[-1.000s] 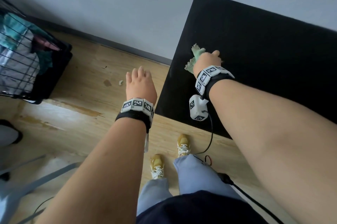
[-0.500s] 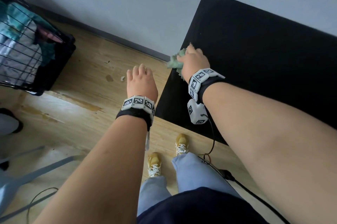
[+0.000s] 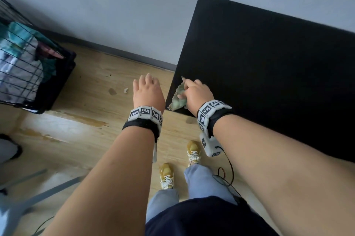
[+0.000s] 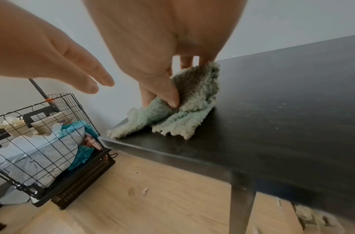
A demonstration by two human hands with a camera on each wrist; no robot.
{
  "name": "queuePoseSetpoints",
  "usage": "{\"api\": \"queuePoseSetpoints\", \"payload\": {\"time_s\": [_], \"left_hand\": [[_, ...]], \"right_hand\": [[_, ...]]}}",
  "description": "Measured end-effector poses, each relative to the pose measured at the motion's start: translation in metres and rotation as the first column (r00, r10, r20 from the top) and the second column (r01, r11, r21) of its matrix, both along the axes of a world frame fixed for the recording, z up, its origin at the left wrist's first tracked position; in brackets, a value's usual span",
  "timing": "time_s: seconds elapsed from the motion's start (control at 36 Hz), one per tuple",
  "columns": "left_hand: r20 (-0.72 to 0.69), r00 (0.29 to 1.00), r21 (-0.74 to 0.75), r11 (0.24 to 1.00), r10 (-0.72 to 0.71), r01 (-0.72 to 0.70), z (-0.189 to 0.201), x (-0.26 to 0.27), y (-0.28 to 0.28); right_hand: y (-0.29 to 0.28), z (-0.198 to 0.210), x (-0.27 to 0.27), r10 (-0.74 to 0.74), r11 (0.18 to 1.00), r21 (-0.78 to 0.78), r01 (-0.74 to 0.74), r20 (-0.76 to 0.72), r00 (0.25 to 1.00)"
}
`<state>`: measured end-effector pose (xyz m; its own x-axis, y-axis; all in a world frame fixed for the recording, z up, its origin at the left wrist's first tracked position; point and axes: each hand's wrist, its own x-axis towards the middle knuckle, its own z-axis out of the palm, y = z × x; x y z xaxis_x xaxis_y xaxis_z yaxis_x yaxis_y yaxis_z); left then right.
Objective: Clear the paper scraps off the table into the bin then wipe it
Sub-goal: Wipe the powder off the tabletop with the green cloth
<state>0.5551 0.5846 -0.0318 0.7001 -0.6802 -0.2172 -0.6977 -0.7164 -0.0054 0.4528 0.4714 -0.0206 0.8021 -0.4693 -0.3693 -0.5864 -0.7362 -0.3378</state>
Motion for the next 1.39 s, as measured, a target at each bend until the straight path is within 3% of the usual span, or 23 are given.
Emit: {"api": "queuePoseSetpoints", "payload": {"time_s": [0.11, 0.17, 0.25, 0.36, 0.47, 0.58, 0.75, 0.83, 1.03, 1.39], "left_hand": [[0.002, 1.000, -0.016, 0.999, -0.029, 0.029, 0.004, -0.005, 0.001], [0.002, 0.999, -0.020, 0.999, -0.045, 0.045, 0.005, -0.008, 0.001], [-0.005, 0.998, -0.020, 0.998, -0.062, 0.062, 0.006, -0.013, 0.004], [0.001, 0.997, 0.000, 0.997, -0.077, 0.077, 0.004, -0.014, 0.014], [0.016, 0.997, 0.008, 0.997, -0.082, 0.081, 0.002, -0.012, 0.023], [0.023, 0.996, -0.005, 0.997, -0.082, 0.082, 0.001, -0.012, 0.032], [0.021, 0.996, 0.004, 0.996, -0.086, 0.086, -0.001, -0.010, 0.047], [0.031, 0.995, 0.020, 0.995, -0.094, 0.094, -0.001, -0.008, 0.056], [0.037, 0.990, 0.024, 0.991, -0.135, 0.134, -0.002, -0.014, 0.063], [0.046, 0.965, -0.009, 0.966, -0.257, 0.258, 0.006, -0.055, 0.027]], "right_hand": [[0.002, 0.005, -0.013, -0.040, 0.999, -0.023, 0.040, -0.034, 0.999], [-0.004, 0.006, -0.019, -0.155, 0.986, -0.055, 0.156, 0.016, 0.988], [-0.022, 0.002, -0.031, -0.406, 0.894, -0.169, 0.414, 0.081, 0.910], [-0.040, -0.010, -0.049, -0.585, 0.798, -0.236, 0.555, -0.081, 0.807], [-0.030, -0.020, -0.041, -0.558, 0.823, -0.229, 0.520, -0.152, 0.816], [-0.007, -0.024, -0.023, -0.534, 0.845, -0.122, 0.521, -0.130, 0.836], [0.032, -0.034, 0.008, -0.322, 0.945, -0.094, 0.313, -0.090, 0.943], [0.043, -0.030, 0.013, -0.253, 0.967, 0.003, 0.253, -0.051, 0.966], [0.045, -0.035, 0.013, -0.558, 0.769, 0.325, 0.550, -0.079, 0.826], [0.036, -0.038, -0.070, -0.670, 0.722, 0.231, 0.652, -0.001, 0.742]]}}
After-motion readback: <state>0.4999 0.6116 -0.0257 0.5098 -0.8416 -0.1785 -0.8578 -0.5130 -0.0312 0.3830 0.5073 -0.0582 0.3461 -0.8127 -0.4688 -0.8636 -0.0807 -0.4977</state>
